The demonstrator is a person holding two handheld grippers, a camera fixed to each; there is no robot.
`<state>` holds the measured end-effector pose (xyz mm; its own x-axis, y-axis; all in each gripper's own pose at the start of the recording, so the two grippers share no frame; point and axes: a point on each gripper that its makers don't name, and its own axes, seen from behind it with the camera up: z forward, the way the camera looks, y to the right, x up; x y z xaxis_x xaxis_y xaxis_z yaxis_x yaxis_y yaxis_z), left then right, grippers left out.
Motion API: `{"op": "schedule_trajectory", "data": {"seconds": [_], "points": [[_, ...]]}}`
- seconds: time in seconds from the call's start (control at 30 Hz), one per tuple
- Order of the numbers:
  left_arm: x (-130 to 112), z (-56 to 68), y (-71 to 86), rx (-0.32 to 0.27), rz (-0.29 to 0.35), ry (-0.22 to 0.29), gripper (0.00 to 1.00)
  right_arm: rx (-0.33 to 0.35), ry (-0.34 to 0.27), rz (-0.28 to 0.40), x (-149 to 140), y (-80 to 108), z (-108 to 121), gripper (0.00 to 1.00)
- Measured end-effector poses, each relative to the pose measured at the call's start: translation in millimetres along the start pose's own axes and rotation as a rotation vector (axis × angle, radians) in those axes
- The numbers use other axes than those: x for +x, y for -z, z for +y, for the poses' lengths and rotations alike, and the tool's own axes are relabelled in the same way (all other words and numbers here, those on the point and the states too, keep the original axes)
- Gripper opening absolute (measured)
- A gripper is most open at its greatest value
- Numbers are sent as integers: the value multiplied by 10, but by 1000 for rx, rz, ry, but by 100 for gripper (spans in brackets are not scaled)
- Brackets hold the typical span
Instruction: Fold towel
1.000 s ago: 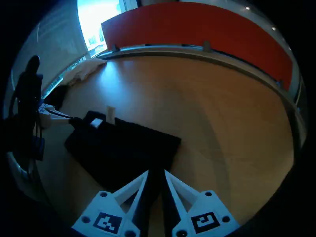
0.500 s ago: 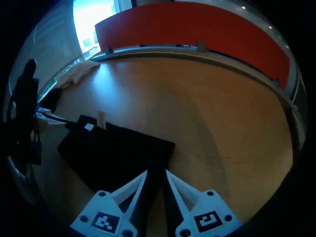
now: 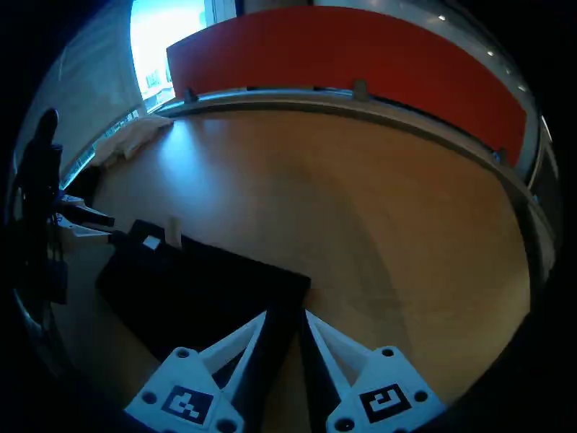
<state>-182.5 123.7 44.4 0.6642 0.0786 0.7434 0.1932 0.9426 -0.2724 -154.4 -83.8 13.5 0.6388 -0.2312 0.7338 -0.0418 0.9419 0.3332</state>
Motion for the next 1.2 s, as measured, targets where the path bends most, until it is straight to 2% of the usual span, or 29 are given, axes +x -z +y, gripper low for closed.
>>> {"op": "schedule_trajectory", "data": {"seconds": [0.17, 0.37, 0.5, 0.6, 0.63, 0.67, 1.2], "points": [[17, -62, 84, 14, 10, -20, 90, -9, -9, 7, 46, -19, 28, 25], [21, -120, 186, 30, 21, -37, 90, -20, -14, 13, 79, -34, 64, 29], [10, -120, 229, 30, 25, -28, 90, -24, -11, 20, 93, -12, 75, 50], [-11, -114, 244, 30, 25, -19, 90, -23, -12, 22, 88, 9, 71, 83], [-19, -109, 246, 30, 25, -18, 90, -20, -13, 21, 81, 16, 66, 91], [-26, -105, 248, 30, 25, -17, 90, -18, -14, 21, 75, 22, 62, 94], [-152, -117, 362, 51, 26, -16, 90, -19, -21, 24, -105, 269, 48, 95]]}}
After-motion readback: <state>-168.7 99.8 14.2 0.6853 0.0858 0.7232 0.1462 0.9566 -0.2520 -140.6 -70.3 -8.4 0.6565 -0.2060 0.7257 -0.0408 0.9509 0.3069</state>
